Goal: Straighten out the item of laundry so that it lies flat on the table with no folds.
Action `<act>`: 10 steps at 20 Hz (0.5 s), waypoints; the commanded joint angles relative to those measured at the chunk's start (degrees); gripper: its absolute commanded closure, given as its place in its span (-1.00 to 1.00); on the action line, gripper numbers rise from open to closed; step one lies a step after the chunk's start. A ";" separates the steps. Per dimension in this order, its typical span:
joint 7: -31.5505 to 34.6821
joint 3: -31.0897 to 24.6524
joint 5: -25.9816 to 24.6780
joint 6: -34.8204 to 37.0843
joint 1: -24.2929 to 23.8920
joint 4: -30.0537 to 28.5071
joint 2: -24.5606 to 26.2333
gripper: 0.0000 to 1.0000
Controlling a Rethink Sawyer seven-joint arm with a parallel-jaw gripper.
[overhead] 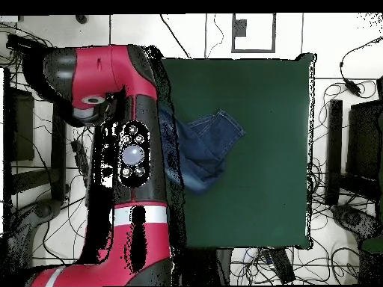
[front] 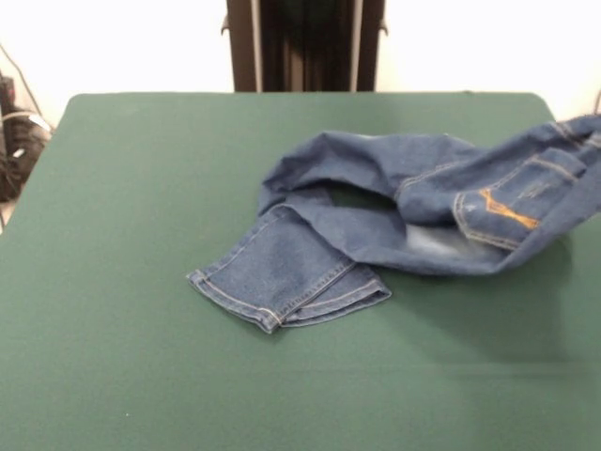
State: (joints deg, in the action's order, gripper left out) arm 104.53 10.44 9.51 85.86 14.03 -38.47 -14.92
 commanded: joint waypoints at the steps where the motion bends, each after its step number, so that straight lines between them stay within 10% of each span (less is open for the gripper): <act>1: 18.79 -3.14 4.48 6.65 2.76 1.79 -3.88 1.00; 10: 16.81 -6.04 8.05 -0.58 3.06 0.81 -5.17 1.00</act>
State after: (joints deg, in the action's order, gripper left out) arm 104.56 10.45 12.85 87.85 15.03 -36.82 -17.73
